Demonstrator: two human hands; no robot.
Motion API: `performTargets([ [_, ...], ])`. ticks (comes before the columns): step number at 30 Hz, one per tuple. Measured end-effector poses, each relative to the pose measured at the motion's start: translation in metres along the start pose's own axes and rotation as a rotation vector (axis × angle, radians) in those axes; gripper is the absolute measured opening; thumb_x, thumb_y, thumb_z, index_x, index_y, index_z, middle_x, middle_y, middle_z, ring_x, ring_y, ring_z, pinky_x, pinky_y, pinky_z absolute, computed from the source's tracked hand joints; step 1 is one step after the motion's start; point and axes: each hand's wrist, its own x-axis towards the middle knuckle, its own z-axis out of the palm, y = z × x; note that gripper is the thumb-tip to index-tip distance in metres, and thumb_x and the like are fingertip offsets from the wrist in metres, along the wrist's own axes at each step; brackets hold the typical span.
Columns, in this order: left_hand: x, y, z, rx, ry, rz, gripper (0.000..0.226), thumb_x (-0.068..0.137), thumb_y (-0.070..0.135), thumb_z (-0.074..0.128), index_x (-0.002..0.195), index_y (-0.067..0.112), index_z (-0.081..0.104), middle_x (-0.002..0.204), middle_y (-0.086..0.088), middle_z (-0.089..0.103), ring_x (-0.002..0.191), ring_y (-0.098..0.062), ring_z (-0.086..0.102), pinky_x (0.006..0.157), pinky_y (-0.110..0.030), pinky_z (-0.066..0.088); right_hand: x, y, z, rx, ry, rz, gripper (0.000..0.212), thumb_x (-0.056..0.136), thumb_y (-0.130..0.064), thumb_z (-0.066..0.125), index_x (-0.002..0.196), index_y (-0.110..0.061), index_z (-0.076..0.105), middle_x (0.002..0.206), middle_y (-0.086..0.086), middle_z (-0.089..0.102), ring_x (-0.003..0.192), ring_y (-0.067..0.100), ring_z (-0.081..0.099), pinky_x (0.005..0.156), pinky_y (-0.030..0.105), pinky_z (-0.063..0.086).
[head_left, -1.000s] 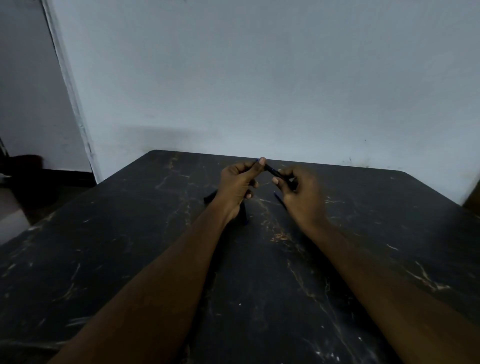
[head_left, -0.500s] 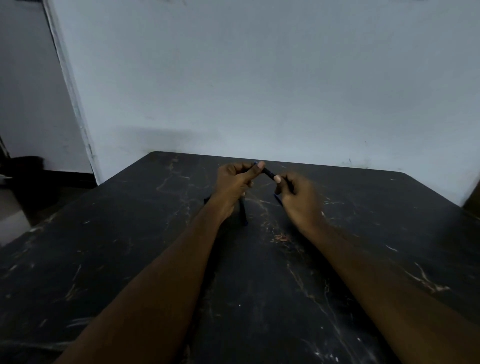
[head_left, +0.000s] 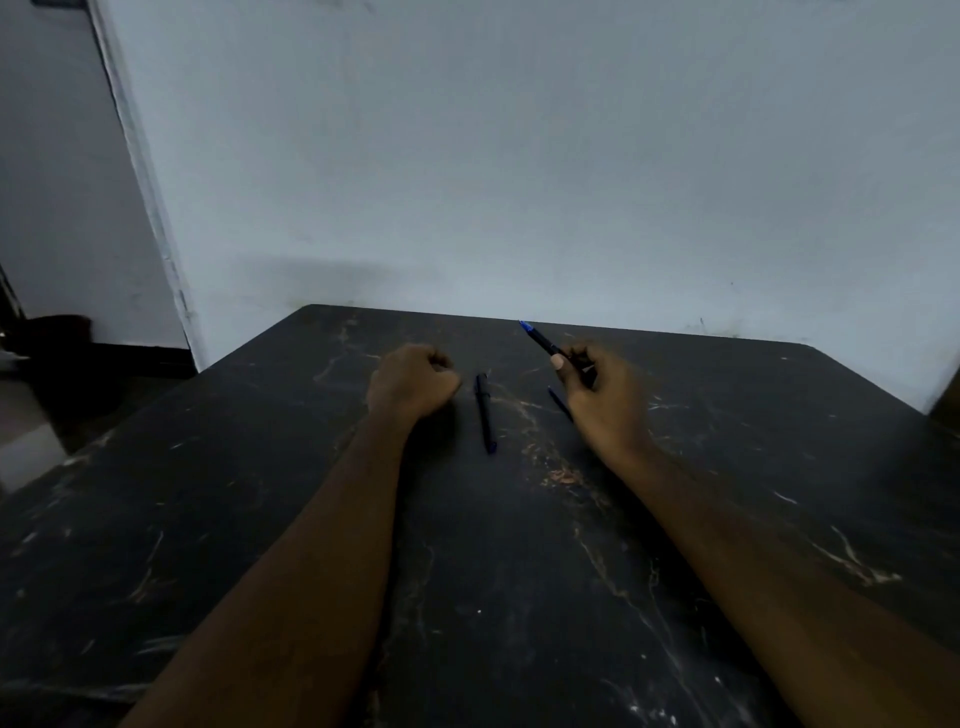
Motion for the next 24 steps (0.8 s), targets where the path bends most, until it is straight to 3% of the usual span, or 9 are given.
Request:
performTargets([
  [3, -0.0040, 0.0036, -0.0005, 0.113, -0.027, 0.002, 0.025, 0.080, 0.033, 0.064, 0.102, 0.028, 0.076, 0.107, 0.004, 0.073, 0.101, -0.020, 0.065, 0.094, -0.037, 0.051, -0.0003, 0.0002, -0.0001, 0.005, 0.016, 0.008, 0.010, 0.094, -0.031, 0.061, 0.093, -0.022, 0.064, 0.076, -0.019, 0.057, 0.073, -0.004, 0.056, 0.058, 0.018, 0.038],
  [8, -0.0064, 0.0070, 0.0003, 0.021, -0.041, 0.018, 0.023, 0.080, 0.015, 0.061, 0.094, 0.022, 0.078, 0.097, -0.001, 0.076, 0.093, -0.019, 0.068, 0.089, -0.034, 0.054, -0.0008, -0.0003, 0.0001, 0.015, 0.023, 0.024, 0.004, 0.093, -0.031, 0.062, 0.093, -0.027, 0.063, 0.077, -0.023, 0.056, 0.074, -0.012, 0.055, 0.058, 0.015, 0.037],
  [12, -0.0031, 0.0090, 0.0029, -0.092, 0.059, 0.040, 0.031, 0.081, 0.002, 0.056, 0.098, 0.017, 0.077, 0.102, -0.003, 0.075, 0.097, -0.015, 0.068, 0.094, -0.028, 0.051, -0.0005, -0.0007, -0.0011, 0.011, 0.021, 0.016, 0.005, 0.093, -0.032, 0.061, 0.092, -0.028, 0.062, 0.078, -0.022, 0.056, 0.076, -0.011, 0.055, 0.058, 0.015, 0.038],
  [15, -0.0016, 0.0077, 0.0049, -0.099, 0.057, 0.079, 0.028, 0.083, -0.001, 0.057, 0.099, 0.013, 0.076, 0.104, -0.005, 0.074, 0.096, -0.014, 0.067, 0.087, -0.021, 0.047, -0.0008, -0.0011, -0.0018, 0.010, 0.019, 0.010, 0.005, 0.094, -0.032, 0.060, 0.090, -0.029, 0.060, 0.077, -0.021, 0.056, 0.076, -0.009, 0.056, 0.058, 0.019, 0.040],
  [21, -0.0027, 0.0053, 0.0039, -0.021, 0.046, 0.065, 0.022, 0.087, 0.009, 0.059, 0.098, 0.013, 0.077, 0.100, -0.006, 0.075, 0.091, -0.017, 0.068, 0.079, -0.022, 0.046, -0.0006, -0.0008, -0.0029, -0.004, 0.036, 0.029, 0.006, 0.094, -0.033, 0.060, 0.090, -0.028, 0.061, 0.076, -0.022, 0.057, 0.076, -0.011, 0.055, 0.056, 0.020, 0.039],
  [24, -0.0017, 0.0041, 0.0029, 0.016, 0.052, 0.015, 0.022, 0.093, 0.027, 0.058, 0.095, 0.015, 0.077, 0.096, -0.006, 0.074, 0.091, -0.021, 0.068, 0.082, -0.028, 0.049, -0.0007, -0.0018, -0.0030, 0.000, 0.050, 0.031, 0.006, 0.094, -0.032, 0.061, 0.088, -0.029, 0.061, 0.075, -0.021, 0.056, 0.075, -0.011, 0.055, 0.056, 0.019, 0.037],
])
